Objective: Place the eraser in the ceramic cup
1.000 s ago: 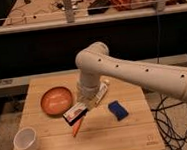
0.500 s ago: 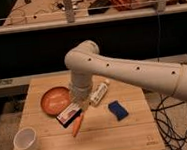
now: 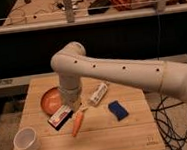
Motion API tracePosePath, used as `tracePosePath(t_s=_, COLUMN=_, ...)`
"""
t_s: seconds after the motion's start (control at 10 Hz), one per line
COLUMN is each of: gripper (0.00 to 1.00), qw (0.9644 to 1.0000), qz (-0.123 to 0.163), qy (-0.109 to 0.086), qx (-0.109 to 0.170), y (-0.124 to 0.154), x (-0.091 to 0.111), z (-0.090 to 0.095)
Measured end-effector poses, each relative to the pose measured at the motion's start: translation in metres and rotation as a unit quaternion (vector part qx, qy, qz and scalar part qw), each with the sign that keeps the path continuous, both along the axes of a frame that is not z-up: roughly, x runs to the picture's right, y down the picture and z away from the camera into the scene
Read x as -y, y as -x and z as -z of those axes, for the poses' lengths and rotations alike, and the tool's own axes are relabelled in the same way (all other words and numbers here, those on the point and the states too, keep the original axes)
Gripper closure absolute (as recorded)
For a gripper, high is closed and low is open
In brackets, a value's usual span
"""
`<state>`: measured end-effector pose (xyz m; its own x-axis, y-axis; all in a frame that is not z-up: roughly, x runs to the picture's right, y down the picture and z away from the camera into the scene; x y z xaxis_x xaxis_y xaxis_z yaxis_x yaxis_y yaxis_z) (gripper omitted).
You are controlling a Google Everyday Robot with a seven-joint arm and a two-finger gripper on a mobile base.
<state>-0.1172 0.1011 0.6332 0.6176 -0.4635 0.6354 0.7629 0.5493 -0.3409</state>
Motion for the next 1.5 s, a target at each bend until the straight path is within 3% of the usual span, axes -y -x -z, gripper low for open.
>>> tracePosePath(t_s=0.4, gripper=0.99, qw=0.9996, qz=0.022, qy=-0.011, qx=0.018, y=0.035, x=-0.006, z=-0.008)
tracePosePath(t_s=0.8, gripper=0.99, qw=0.9989, qz=0.037, qy=-0.017, qx=0.022, y=0.051, x=-0.004, z=-0.007)
tracePosePath(t_s=1.1, gripper=0.99, qw=0.9981, qz=0.051, qy=-0.017, qx=0.03, y=0.079, x=-0.01, z=-0.02)
tracePosePath(t_s=1.5, gripper=0.99, qw=0.9972, qz=0.064, qy=-0.024, qx=0.032, y=0.094, x=-0.012, z=-0.021)
